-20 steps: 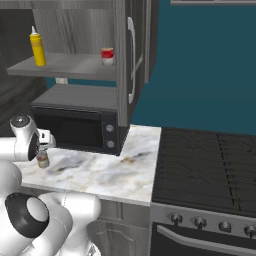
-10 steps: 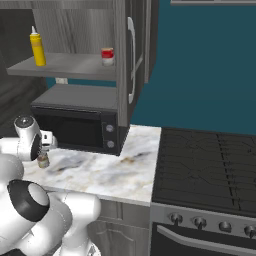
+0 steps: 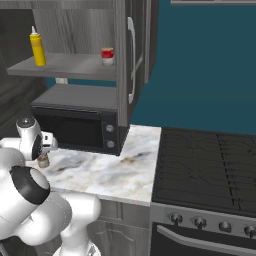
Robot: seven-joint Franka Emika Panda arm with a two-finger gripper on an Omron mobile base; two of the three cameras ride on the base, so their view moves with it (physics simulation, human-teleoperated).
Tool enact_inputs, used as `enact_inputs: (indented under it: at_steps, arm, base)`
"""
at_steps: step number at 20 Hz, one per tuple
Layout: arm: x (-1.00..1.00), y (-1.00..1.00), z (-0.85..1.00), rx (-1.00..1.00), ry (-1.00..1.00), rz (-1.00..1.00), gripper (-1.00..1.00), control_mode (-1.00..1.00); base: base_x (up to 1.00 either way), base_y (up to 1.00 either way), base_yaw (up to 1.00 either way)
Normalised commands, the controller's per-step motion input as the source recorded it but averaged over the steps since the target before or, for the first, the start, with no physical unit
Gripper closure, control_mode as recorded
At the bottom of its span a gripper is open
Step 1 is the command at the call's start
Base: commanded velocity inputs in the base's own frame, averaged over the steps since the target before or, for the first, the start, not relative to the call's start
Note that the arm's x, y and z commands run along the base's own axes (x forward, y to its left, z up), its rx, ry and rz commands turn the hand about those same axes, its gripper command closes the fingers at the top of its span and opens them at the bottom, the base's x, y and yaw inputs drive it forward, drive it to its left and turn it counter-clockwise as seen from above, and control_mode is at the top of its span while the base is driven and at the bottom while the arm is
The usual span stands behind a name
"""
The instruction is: Pick the cans from the counter and place them in their designated side in the cabinet.
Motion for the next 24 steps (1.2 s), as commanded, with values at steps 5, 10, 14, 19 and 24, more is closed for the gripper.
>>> enact_inputs:
  at_steps: [5, 10, 14, 19, 24]
  arm:
    - [0.06, 0.04, -0.17, -0.01, 0.02, 0.0, -1.0, -1.0]
    - [0.1, 0.0, -0.16, 0.0, 0.0, 0.0, -1.0, -1.0]
    - [0.13, 0.02, -0.17, 0.0, 0.01, 0.0, -1.0, -1.0]
    - [0.16, 0.05, -0.17, -0.01, 0.02, 0.0, -1.0, -1.0]
    - [0.19, 0.09, -0.15, 0.0, 0.01, 0.0, -1.0, -1.0]
  base:
    - [0.0, 0.0, 0.0]
    - [0.0, 0.0, 0.0]
    - [0.0, 0.0, 0.0]
    - [0.0, 0.0, 0.0]
    - [0.0, 0.0, 0.0]
